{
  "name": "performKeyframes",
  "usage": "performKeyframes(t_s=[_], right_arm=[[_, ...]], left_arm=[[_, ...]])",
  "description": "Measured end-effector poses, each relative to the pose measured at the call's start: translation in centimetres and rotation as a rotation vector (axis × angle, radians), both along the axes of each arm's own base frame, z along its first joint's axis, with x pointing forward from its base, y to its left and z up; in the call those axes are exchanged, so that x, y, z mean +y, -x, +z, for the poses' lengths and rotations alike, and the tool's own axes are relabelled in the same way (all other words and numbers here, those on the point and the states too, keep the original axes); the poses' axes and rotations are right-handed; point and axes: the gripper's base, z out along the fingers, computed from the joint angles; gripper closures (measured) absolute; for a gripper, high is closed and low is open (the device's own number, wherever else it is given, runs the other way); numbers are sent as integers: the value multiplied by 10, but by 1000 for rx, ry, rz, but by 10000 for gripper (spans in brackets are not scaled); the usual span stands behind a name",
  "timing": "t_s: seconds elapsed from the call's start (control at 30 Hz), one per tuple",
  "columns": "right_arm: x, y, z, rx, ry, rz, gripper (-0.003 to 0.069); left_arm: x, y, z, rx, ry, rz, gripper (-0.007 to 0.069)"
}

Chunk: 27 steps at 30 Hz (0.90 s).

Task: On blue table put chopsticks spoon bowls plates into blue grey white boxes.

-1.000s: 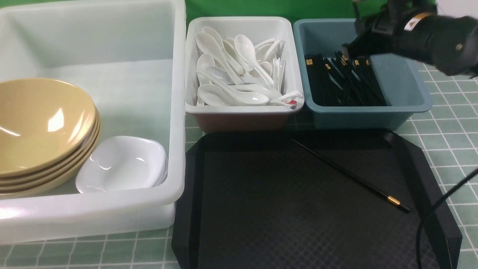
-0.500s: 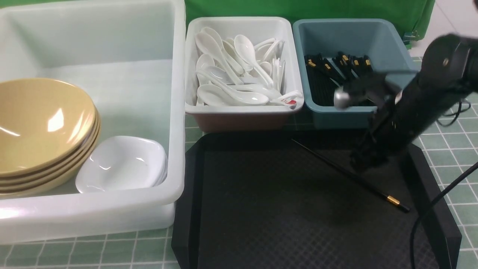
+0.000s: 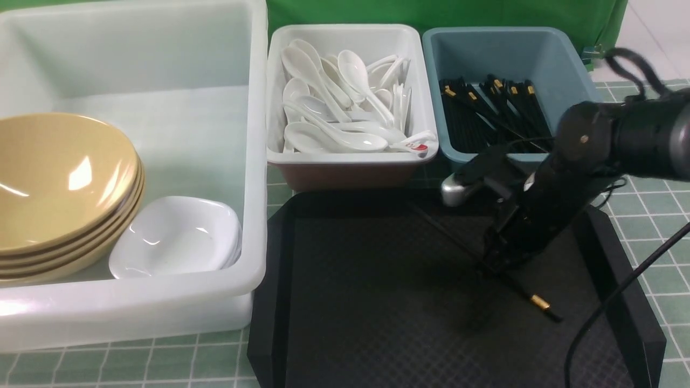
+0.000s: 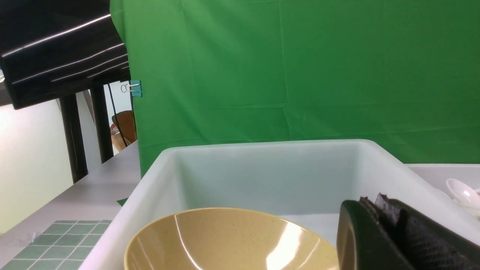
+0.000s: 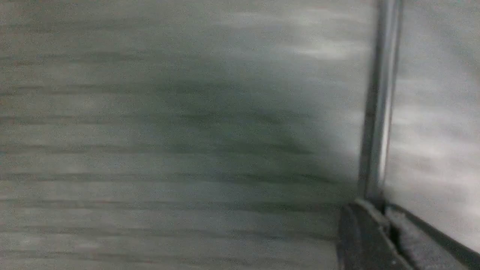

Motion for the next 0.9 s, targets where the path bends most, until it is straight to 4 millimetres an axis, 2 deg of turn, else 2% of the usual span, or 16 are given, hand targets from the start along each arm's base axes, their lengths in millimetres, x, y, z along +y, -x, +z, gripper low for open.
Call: performKeyframes(t_s=[0.13,0.23,0.27,0.3,0.43,0.53,0.57,0.6,0.63,0.67,0.7,0.77,0.8,0.9], right_arm=[[23,19,7,47,5,88,588],[29,34,32,47,-5,135,588],[29,34,34,43,-7,136,588],[28,37,61,-22,-34,142,588],[17,40,134,-283,-106,149,588],[1,30,177,-572,-177,82,588],[-6,22,187,-675,-200,41,588],[-6,23,187,-675,-200,41,588],[-17,5,196,-838,-232,-42,588],[-18,2,196,-850,-235,-52,588],[-26,-16,195,-958,-257,-124,588],[-33,-39,182,-1024,-266,-192,584],[-37,-53,168,-1031,-268,-234,573],[-43,-77,125,-945,-252,-303,529]], left_arm=[[0,0,-1,2,0,0,622],[0,-1,-2,7,1,0,622],[0,-1,-2,7,1,0,622],[0,-1,-2,7,1,0,622],[0,-1,-2,7,1,0,622],[0,-1,-2,7,1,0,622],[0,-1,-2,7,1,0,622],[0,-1,-2,7,1,0,622],[0,-1,-2,7,1,0,622],[0,-1,-2,7,1,0,622],[0,-1,-2,7,1,0,622],[0,-1,-2,7,1,0,622],[0,-1,-2,7,1,0,622],[0,-1,-2,9,1,1,622]])
